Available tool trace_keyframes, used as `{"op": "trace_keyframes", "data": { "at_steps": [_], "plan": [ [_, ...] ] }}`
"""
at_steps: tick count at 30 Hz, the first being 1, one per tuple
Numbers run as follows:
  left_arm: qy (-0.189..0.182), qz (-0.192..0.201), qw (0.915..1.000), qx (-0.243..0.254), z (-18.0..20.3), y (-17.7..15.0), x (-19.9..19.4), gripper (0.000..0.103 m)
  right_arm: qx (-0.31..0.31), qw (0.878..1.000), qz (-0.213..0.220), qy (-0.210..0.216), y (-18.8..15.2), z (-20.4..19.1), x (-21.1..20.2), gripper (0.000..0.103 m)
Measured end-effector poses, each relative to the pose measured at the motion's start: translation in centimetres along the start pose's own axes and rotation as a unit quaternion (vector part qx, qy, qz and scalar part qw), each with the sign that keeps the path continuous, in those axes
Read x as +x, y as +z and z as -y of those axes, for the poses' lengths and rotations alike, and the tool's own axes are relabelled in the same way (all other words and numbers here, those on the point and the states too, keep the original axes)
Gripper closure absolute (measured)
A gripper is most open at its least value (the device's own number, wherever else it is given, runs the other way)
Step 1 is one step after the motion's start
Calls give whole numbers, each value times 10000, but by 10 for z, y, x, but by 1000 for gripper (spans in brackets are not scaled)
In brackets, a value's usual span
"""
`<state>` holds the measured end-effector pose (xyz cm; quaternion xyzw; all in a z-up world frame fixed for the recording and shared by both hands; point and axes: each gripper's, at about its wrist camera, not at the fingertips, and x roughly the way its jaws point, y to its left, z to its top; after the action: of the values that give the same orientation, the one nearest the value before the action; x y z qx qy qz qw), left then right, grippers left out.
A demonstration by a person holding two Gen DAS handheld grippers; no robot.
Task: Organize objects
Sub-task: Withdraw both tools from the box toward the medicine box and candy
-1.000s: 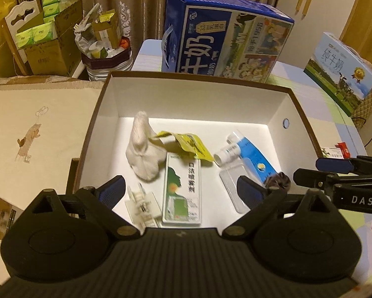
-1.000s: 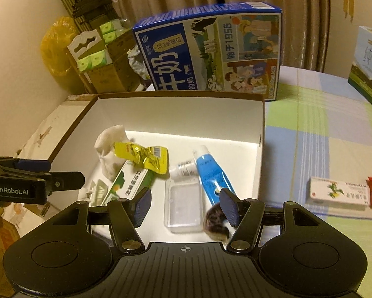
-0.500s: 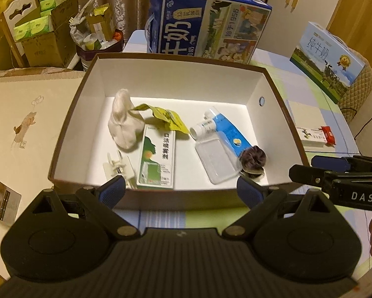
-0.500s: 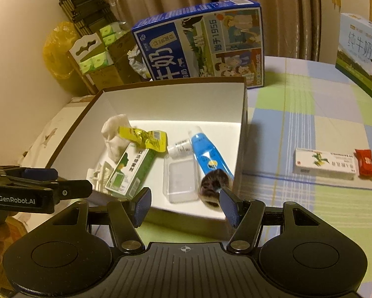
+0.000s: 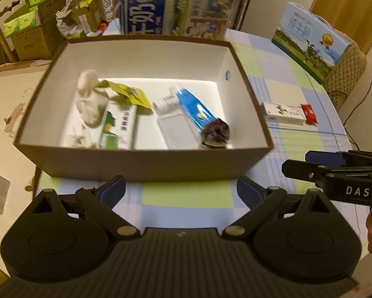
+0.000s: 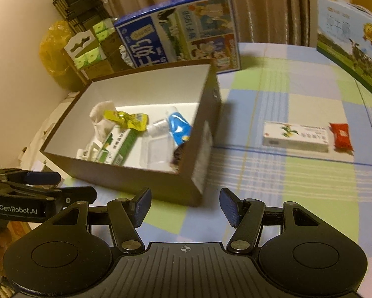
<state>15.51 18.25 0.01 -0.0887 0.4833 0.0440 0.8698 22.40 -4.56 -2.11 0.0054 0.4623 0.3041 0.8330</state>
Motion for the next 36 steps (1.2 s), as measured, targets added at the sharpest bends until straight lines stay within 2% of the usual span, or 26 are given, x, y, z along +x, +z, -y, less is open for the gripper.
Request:
{"op": "trace_keyframes", "data": {
  "at_steps": [12, 21, 30, 36],
  "plan": [
    [-186, -181, 9994, 232, 63, -17, 9, 8, 262, 9996, -68, -117, -18, 54, -31, 45],
    [-461, -219, 9968, 616, 121, -16, 26, 8, 680, 9963, -10, -523, -29, 117, -58, 45],
    [-701, -155, 9921, 1027, 176, -4, 47, 8, 1095, 9906, 59, -823, -39, 171, -80, 45],
    [-836, 74, 9855, 1474, 202, 18, 62, 8, 1271, 9872, 97, -959, -37, 201, -85, 45]
  ]
}}
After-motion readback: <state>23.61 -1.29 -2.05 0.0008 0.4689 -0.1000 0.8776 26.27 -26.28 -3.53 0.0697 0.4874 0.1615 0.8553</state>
